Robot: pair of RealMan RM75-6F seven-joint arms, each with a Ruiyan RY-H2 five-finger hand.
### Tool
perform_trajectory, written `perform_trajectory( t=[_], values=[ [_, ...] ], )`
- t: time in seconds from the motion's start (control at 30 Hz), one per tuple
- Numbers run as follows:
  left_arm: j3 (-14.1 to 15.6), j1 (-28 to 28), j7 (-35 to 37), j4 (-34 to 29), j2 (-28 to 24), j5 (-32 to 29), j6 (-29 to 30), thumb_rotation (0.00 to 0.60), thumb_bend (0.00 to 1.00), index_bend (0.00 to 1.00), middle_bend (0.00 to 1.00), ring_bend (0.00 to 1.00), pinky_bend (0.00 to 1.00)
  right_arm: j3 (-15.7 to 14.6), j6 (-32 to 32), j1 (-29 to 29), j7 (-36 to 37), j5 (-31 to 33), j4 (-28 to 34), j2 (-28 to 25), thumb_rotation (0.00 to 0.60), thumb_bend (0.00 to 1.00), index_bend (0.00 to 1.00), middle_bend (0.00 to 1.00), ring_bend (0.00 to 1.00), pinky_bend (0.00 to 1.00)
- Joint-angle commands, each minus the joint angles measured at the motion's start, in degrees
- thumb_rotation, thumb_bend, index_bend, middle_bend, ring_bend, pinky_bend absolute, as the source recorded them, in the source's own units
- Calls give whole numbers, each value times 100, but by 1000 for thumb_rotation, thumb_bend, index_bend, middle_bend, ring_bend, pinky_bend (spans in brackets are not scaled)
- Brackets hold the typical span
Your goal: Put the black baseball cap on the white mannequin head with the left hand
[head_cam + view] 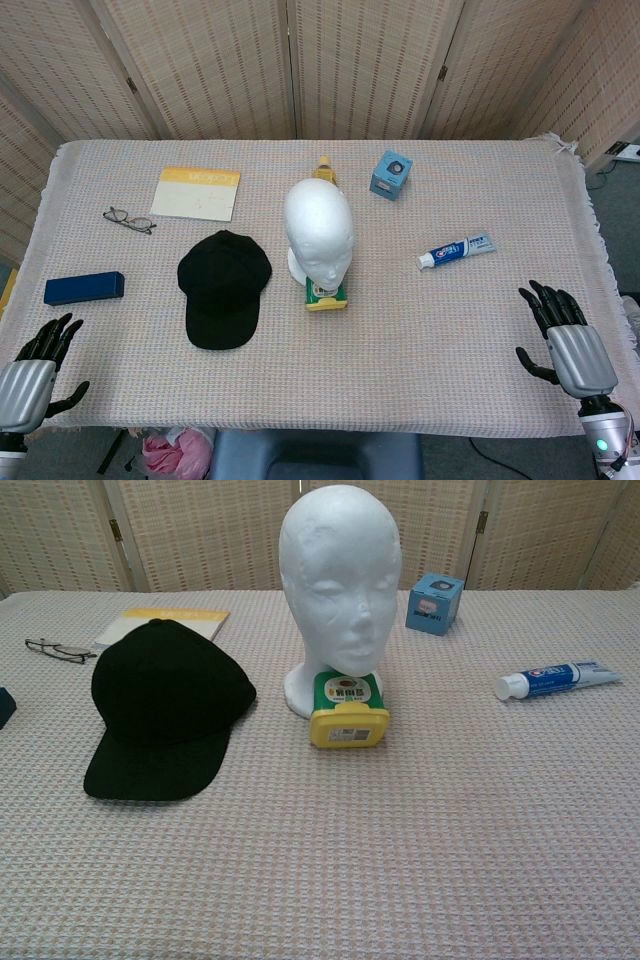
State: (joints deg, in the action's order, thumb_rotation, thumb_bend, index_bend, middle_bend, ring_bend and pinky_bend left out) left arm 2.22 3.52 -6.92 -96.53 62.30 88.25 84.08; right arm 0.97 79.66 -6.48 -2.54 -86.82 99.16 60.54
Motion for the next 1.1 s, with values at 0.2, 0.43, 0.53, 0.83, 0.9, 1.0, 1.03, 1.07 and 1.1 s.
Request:
perform_trajectory(
  t=[0.2,0.43,0.53,0.83,0.9,1.0,1.03,1.07,1.1],
  values=[
    [129,22,-38,-195,-27,176,-121,600,283,34,46,0,227,-16,173,67,-28,-118,64,-25,600,297,0,0,0,0],
    [94,-70,46,55,609,620,317,600,283,145,62,43,229,-37,140,46,8,-190,86,-15,600,297,0,0,0,0],
    [124,-44,-142,249,978,924,397,600,283,208,117,98,256,-76,71,0,80,-293,102,-15,600,296,0,0,0,0],
    [14,196,-910,585,1901,964,-25,600,283,313,259,162,311,-102,74,-40,387,-433,82,-115,600,296,0,0,0,0],
    [-59,266,-1040,611,2041,799,-200,600,283,321,271,164,315,-100,68,-46,435,-428,77,-133,600,296,0,0,0,0],
    [-185,375,-1341,646,2253,514,-472,600,283,319,272,166,316,-100,43,-51,485,-397,81,-152,600,297,0,0,0,0],
    [-222,415,-1449,659,2314,453,-541,600,283,316,272,166,316,-97,38,-53,499,-387,82,-161,600,297,0,0,0,0],
    [-257,451,-1542,682,2384,412,-584,600,283,314,272,167,316,-93,37,-54,515,-378,81,-170,600,297,0,0,0,0],
    [-286,481,-1631,713,2457,379,-616,600,283,313,272,166,316,-87,40,-55,535,-368,80,-180,600,296,0,0,0,0]
  ],
)
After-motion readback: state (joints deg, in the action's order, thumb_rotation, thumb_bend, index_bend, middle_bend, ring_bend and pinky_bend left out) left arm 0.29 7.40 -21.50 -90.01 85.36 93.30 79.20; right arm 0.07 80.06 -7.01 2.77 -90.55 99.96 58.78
